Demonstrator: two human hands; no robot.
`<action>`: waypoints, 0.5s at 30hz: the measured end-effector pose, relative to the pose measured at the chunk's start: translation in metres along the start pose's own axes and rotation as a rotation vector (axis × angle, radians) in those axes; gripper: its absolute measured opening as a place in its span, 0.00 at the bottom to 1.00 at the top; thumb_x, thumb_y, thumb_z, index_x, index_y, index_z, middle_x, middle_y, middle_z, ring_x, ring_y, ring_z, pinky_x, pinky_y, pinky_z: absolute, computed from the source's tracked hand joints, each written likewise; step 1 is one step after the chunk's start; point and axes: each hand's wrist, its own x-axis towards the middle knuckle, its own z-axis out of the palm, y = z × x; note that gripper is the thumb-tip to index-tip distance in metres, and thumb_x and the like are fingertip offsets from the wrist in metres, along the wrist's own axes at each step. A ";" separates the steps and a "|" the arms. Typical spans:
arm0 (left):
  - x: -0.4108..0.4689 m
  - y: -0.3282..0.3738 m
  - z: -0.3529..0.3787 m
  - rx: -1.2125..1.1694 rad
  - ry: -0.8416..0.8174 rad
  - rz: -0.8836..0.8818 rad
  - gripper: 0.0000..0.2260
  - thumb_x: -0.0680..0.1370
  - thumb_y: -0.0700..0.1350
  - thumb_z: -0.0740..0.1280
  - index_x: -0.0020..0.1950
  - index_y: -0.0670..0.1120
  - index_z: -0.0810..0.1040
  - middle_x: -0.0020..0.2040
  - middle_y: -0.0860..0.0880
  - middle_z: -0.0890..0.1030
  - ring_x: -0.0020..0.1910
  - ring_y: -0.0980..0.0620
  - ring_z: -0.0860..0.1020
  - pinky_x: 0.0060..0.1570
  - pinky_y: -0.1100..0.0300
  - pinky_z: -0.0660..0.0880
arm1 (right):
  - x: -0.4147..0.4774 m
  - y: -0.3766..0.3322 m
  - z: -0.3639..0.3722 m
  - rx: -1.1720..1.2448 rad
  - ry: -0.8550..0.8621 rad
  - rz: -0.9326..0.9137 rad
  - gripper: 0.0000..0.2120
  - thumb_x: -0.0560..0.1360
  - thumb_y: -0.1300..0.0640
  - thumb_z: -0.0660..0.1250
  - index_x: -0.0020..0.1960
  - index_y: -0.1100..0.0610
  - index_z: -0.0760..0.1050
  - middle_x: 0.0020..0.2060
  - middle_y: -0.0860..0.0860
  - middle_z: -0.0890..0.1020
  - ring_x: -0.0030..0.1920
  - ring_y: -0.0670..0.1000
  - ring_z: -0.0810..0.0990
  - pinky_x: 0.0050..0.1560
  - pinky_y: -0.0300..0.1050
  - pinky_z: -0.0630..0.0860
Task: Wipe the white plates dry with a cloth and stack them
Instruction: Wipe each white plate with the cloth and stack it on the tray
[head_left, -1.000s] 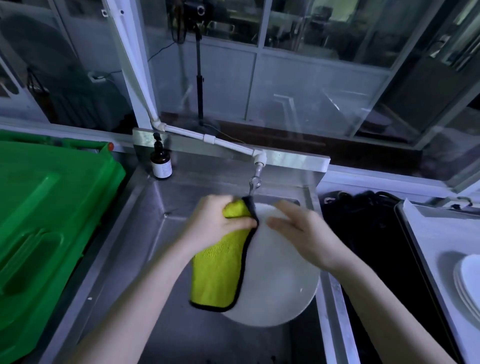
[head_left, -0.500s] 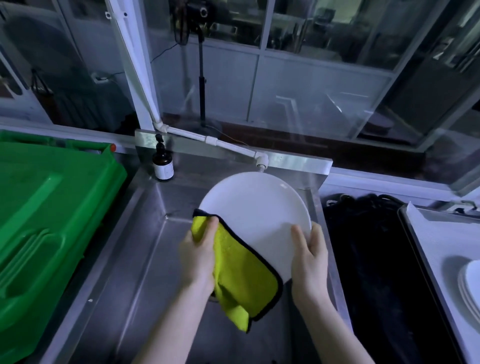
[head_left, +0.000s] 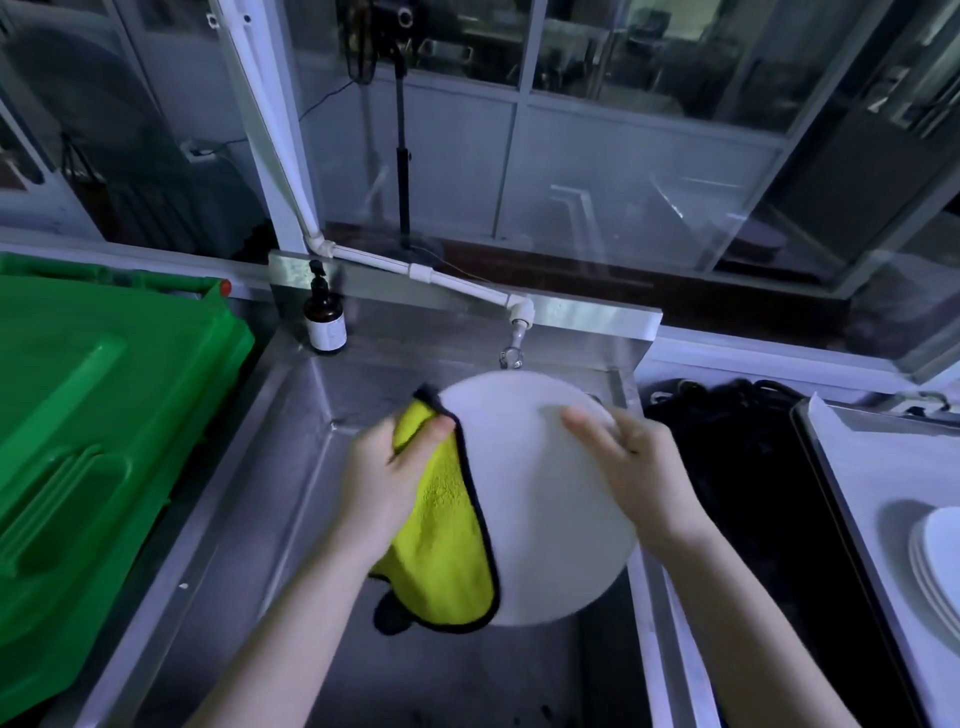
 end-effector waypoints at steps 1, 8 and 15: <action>-0.003 -0.006 0.002 -0.098 0.073 -0.093 0.16 0.77 0.51 0.71 0.37 0.40 0.75 0.29 0.53 0.70 0.31 0.54 0.67 0.30 0.62 0.63 | -0.002 0.003 0.004 0.139 0.083 0.074 0.21 0.76 0.44 0.70 0.41 0.63 0.79 0.31 0.52 0.75 0.34 0.50 0.73 0.37 0.48 0.68; 0.014 0.008 -0.010 0.117 -0.292 0.108 0.06 0.72 0.45 0.76 0.41 0.52 0.81 0.35 0.61 0.82 0.36 0.64 0.77 0.38 0.67 0.71 | -0.012 0.008 0.010 -0.105 -0.096 -0.018 0.16 0.78 0.45 0.68 0.43 0.58 0.81 0.30 0.54 0.77 0.34 0.47 0.72 0.35 0.45 0.67; 0.012 -0.001 -0.002 0.046 -0.159 0.025 0.18 0.72 0.54 0.74 0.43 0.38 0.80 0.34 0.47 0.80 0.33 0.54 0.72 0.35 0.53 0.69 | -0.005 0.002 0.003 -0.021 0.056 0.023 0.21 0.77 0.47 0.71 0.36 0.63 0.74 0.29 0.50 0.72 0.33 0.47 0.70 0.36 0.46 0.67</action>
